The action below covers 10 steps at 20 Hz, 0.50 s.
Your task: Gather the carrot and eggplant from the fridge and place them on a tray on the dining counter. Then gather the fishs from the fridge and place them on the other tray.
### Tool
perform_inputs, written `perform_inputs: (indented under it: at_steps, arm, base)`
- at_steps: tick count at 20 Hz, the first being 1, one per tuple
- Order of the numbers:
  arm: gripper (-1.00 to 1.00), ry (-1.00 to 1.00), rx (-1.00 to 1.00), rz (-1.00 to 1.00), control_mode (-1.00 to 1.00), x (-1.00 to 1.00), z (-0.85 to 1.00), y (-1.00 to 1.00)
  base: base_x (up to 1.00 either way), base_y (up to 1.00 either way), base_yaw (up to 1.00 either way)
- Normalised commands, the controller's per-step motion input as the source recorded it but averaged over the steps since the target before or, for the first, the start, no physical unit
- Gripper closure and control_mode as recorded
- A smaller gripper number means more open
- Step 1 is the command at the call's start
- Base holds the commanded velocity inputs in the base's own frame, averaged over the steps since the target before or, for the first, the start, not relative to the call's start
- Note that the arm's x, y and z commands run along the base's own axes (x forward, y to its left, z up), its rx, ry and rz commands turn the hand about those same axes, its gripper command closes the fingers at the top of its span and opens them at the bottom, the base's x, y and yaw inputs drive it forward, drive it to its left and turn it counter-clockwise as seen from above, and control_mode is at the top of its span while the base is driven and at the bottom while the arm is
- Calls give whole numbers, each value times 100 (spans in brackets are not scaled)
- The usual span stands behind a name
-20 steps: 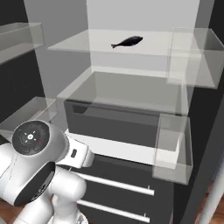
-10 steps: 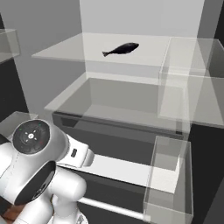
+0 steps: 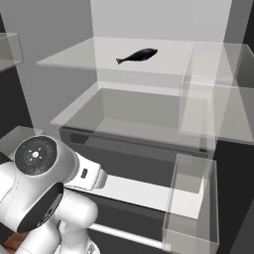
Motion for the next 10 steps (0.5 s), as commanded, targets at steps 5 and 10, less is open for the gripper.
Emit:
perform_inputs:
  at_steps: [5, 10]
  arm:
    - [-100, 0, 0, 0, -100, 53, 33, -1]
    - [-100, 0, -2, -2, -100, 61, 99, 1]
  base:
    - [12, -3, 0]
    - [0, 0, 0]
